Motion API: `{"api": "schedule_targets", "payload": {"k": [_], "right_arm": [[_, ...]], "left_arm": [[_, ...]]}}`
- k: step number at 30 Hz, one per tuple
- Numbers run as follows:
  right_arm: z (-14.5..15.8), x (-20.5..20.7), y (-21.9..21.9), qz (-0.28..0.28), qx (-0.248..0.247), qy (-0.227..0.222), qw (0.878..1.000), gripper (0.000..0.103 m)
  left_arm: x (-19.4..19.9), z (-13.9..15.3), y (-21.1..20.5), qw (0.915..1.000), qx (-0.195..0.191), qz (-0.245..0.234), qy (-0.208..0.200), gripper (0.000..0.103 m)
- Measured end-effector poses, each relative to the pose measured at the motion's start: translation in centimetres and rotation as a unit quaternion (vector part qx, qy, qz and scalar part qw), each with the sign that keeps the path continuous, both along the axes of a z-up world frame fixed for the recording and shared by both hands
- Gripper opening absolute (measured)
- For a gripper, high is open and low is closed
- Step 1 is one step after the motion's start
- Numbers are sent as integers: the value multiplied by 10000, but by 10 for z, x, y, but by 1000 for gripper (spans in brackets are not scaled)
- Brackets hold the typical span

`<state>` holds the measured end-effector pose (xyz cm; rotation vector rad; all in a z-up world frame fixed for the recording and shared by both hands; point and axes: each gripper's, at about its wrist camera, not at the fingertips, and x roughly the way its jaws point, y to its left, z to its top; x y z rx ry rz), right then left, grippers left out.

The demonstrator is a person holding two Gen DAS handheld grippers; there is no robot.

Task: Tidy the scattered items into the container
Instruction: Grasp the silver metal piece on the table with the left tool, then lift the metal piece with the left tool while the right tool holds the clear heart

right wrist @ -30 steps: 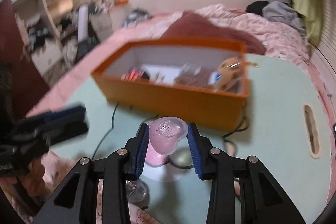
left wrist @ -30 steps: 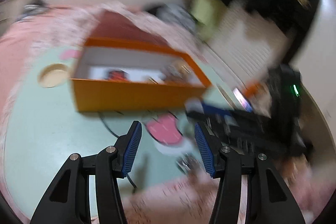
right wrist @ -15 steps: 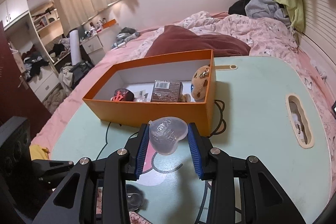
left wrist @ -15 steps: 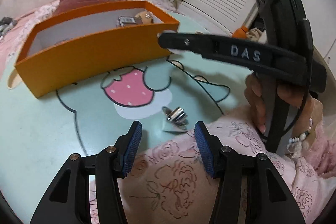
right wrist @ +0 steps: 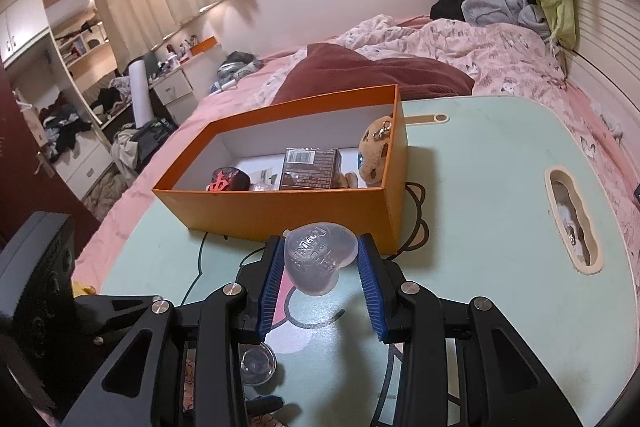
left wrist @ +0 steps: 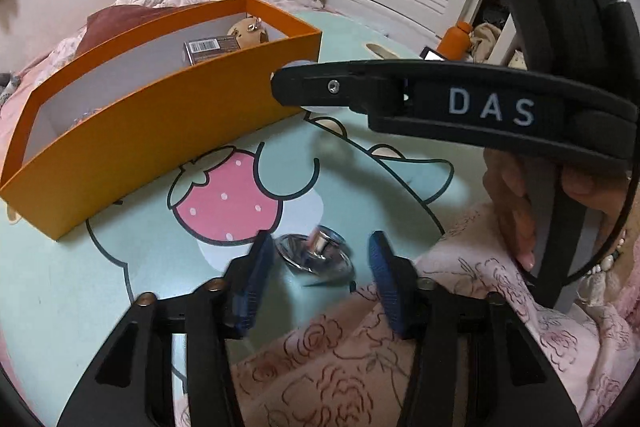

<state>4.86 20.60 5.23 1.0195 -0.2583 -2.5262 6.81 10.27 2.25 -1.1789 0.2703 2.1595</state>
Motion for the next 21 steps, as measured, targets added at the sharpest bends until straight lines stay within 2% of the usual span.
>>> {"api": "schedule_targets", "payload": {"k": [2, 7, 11, 16, 21], "right_arm": [[0, 0, 2, -6, -39, -21, 10000, 36], [-1, -2, 3, -4, -62, -39, 10000, 36], [-1, -2, 3, -11, -65, -28, 10000, 36], [1, -3, 0, -64, 16, 9, 10000, 36], [11, -2, -10, -276, 285, 252, 9989, 36]], "left_arm": [[0, 0, -1, 10000, -20, -41, 54, 32], [5, 3, -7, 9996, 103, 89, 232, 32], [10, 16, -22, 9972, 283, 417, 553, 32], [4, 39, -42, 9890, 567, 992, 944, 32], [-22, 51, -64, 9772, 889, 1678, 956, 32]]}}
